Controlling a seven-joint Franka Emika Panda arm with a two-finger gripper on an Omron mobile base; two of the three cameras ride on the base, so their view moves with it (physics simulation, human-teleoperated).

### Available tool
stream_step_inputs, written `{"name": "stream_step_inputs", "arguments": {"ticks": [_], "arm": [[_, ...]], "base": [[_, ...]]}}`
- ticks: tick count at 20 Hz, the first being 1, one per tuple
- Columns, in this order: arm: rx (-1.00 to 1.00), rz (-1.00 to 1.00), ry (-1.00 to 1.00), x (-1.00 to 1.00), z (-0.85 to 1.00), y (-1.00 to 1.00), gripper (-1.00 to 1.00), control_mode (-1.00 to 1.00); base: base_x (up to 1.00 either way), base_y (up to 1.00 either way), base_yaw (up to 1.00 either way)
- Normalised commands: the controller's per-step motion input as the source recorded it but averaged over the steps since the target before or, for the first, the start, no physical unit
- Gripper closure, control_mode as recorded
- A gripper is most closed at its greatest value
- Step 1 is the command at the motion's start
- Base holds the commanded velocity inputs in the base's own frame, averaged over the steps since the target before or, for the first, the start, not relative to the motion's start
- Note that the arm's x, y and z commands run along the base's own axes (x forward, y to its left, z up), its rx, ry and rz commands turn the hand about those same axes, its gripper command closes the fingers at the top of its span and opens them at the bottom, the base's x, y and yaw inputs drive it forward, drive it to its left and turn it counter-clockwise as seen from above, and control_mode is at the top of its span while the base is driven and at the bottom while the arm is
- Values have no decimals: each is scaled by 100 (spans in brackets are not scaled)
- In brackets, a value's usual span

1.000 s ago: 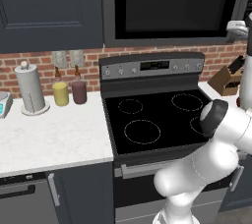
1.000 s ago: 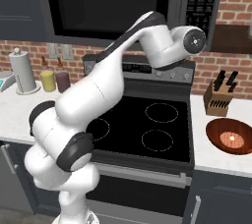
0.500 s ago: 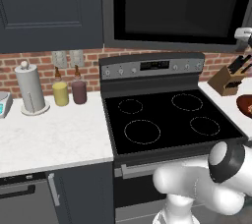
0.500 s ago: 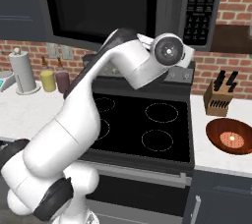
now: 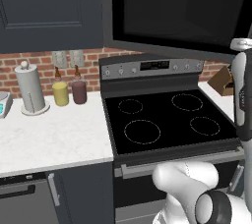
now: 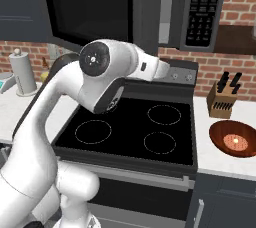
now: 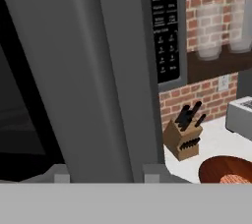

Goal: Open the microwave, place the bowl with waffle inside the microwave, then close the microwave door and turn it on.

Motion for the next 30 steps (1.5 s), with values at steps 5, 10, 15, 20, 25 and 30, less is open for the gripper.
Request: {"name": "stream_step_inputs", "arguments": {"ticks": [5, 10, 15, 20, 25, 30], "arm": [[-14, -17, 2, -100, 0, 30, 100, -100], [-12, -19, -3, -100, 0, 35, 100, -100], [-9, -23, -16, -100, 0, 37, 100, -100], [-5, -25, -11, -70, -14, 38, -100, -100], [0, -21, -7, -1, -20, 1, -100, -100], [0, -13, -4, -1, -2, -2, -100, -100]], "base": [[0, 0, 0], [0, 0, 0], [0, 0, 0], [0, 0, 0], [0, 0, 0], [0, 0, 0]]}}
